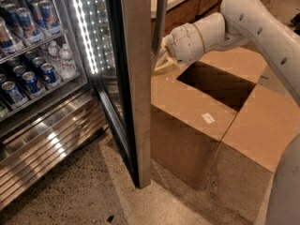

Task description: Close right fridge door

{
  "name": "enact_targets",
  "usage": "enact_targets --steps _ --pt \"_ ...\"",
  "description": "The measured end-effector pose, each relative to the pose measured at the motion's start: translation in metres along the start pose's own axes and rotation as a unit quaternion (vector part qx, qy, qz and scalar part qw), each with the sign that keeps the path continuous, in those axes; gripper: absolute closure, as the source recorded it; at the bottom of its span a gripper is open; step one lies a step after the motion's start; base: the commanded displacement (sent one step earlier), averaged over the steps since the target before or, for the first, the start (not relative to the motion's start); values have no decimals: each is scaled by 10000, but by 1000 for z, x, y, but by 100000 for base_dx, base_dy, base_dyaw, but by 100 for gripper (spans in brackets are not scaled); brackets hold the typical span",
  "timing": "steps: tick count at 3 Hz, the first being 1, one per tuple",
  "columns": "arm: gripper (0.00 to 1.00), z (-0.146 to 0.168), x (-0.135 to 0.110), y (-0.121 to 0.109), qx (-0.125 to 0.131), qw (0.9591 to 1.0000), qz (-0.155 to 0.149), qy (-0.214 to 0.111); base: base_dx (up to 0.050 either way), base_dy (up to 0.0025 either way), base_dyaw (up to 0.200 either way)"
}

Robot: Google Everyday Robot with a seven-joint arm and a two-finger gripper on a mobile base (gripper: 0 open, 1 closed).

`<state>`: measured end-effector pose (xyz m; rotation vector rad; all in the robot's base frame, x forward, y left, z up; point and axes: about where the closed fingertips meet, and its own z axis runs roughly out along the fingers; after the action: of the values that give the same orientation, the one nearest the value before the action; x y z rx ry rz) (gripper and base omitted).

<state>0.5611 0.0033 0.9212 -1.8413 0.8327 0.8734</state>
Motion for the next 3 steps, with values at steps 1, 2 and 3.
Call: enact_targets --steps 1,2,3 --pt "100 8 1 2 20 10000 4 -15 0 0 0" --pt "100 20 -3 6 -39 9999 -10 -116 0 0 0" --pt "100 20 -3 6 -40 9999 -10 -116 0 0 0"
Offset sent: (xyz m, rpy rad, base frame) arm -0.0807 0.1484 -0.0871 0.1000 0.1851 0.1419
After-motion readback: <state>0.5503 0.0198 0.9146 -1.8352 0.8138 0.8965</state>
